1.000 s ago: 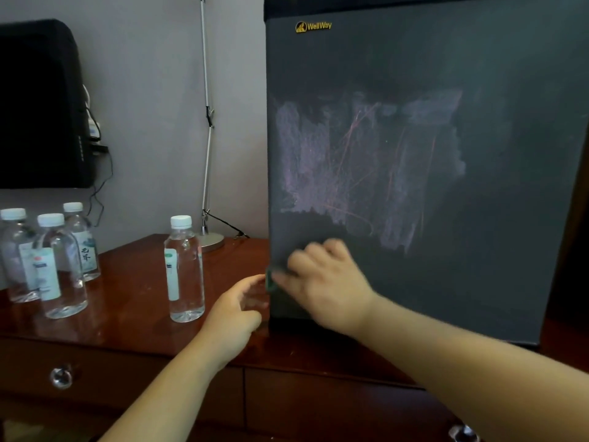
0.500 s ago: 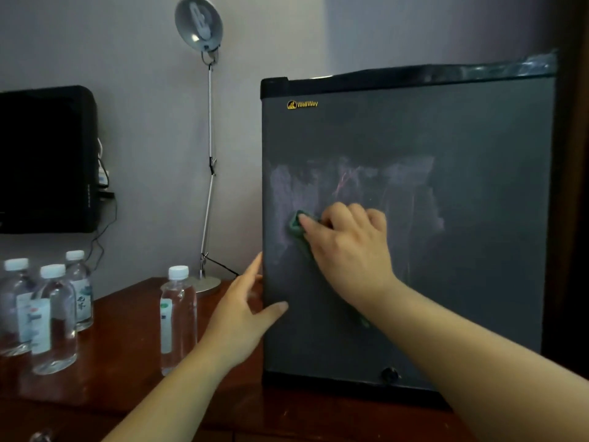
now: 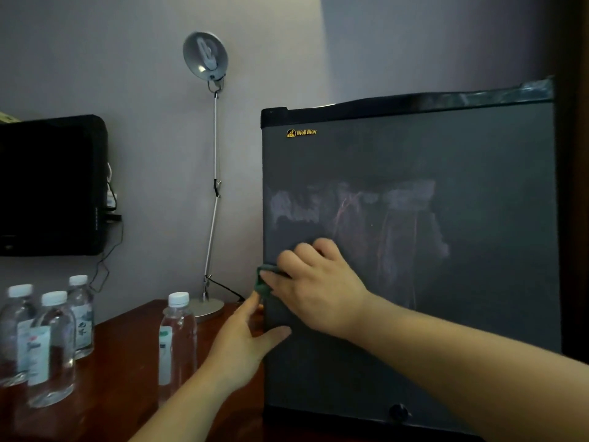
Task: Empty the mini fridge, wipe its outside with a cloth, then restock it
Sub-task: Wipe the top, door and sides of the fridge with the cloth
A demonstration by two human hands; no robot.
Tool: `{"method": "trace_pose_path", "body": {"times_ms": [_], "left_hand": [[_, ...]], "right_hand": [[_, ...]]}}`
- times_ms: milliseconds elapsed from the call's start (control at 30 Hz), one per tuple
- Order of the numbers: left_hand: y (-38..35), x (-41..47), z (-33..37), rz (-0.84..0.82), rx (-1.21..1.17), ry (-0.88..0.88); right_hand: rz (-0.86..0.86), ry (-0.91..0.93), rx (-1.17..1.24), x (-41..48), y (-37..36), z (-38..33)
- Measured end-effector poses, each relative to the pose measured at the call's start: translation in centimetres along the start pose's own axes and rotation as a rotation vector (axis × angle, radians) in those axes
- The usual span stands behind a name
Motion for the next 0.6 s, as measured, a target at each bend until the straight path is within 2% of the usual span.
{"method": "trace_pose_path", "body": {"times_ms": [133, 167, 267, 367, 500, 600], "left_hand": [[-0.1, -0.1, -0.2, -0.006, -0.045, 0.01], [0.0, -0.1, -0.3, -0.004, -0.04, 0.019], [0.1, -0.3, -0.2, 0.0, -0.024, 0.036], [0.0, -0.4, -0.1, 0.004, 0.005, 0.037], [-0.2, -0.4, 0.0, -0.008, 0.005, 0.035], [0.1, -0.3, -0.4, -0.005, 0.026, 0.022]], "right_hand": [[0.054, -0.244, -0.13, 2.9, 0.5, 5.6], [0.056, -0.259, -0.144, 3.0, 0.7, 5.7], [-0.018, -0.139, -0.103, 2.0, 0.1, 2.9], [-0.064, -0.123, -0.092, 1.0, -0.4, 2.1], [-0.044, -0.084, -0.112, 0.9, -0.4, 1.6], [-0.016, 0.069, -0.107, 1.0, -0.4, 0.6]]}}
Point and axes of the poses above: each hand's wrist, its own x-axis towards the middle knuckle, its own y-axis out of the back of the hand, z = x × y, the point moved 10 cm from there along x, towards the middle knuckle, and after that the axes turned 10 degrees about -x, right-handed, at the moved point
